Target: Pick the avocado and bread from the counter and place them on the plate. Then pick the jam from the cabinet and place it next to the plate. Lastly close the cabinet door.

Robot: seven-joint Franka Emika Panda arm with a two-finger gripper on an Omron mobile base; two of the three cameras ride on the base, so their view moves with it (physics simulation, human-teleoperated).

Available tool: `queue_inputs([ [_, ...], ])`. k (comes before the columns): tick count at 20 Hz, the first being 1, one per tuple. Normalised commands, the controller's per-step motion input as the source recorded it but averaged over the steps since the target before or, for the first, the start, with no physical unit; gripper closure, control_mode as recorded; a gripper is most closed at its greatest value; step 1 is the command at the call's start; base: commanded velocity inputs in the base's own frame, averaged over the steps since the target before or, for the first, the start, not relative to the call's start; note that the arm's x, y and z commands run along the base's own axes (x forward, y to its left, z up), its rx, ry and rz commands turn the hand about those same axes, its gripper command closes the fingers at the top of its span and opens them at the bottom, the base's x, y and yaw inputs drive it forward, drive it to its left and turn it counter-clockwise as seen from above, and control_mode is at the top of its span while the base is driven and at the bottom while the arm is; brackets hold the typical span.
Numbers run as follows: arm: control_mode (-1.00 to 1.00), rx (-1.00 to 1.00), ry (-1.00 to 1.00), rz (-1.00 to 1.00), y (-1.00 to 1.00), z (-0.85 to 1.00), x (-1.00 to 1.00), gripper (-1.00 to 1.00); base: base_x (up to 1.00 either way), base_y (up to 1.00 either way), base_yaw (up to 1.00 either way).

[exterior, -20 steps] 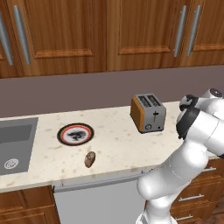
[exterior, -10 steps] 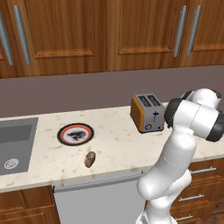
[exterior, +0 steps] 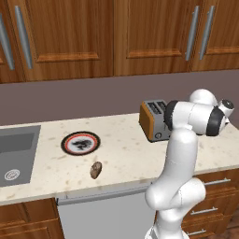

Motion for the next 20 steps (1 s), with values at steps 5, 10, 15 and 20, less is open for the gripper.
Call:
queue_inputs([
  [5, -1.00, 0.00, 0.00, 0.00, -0.06, -0.10, 0.27, -1.00, 0.00, 0.00, 0.00],
  [10, -1.00, 0.05, 0.00, 0.00, 0.00, -0.09, 0.22, -1.00, 0.00, 0.00, 0.00],
  [15, -1.00, 0.09, 0.00, 0.00, 0.00, -0.15, 0.16, -1.00, 0.00, 0.00, 0.00],
  [20, -1.00, 0.07, 0.00, 0.00, 0.00, -0.25, 0.21, -1.00, 0.00, 0.00, 0.00],
])
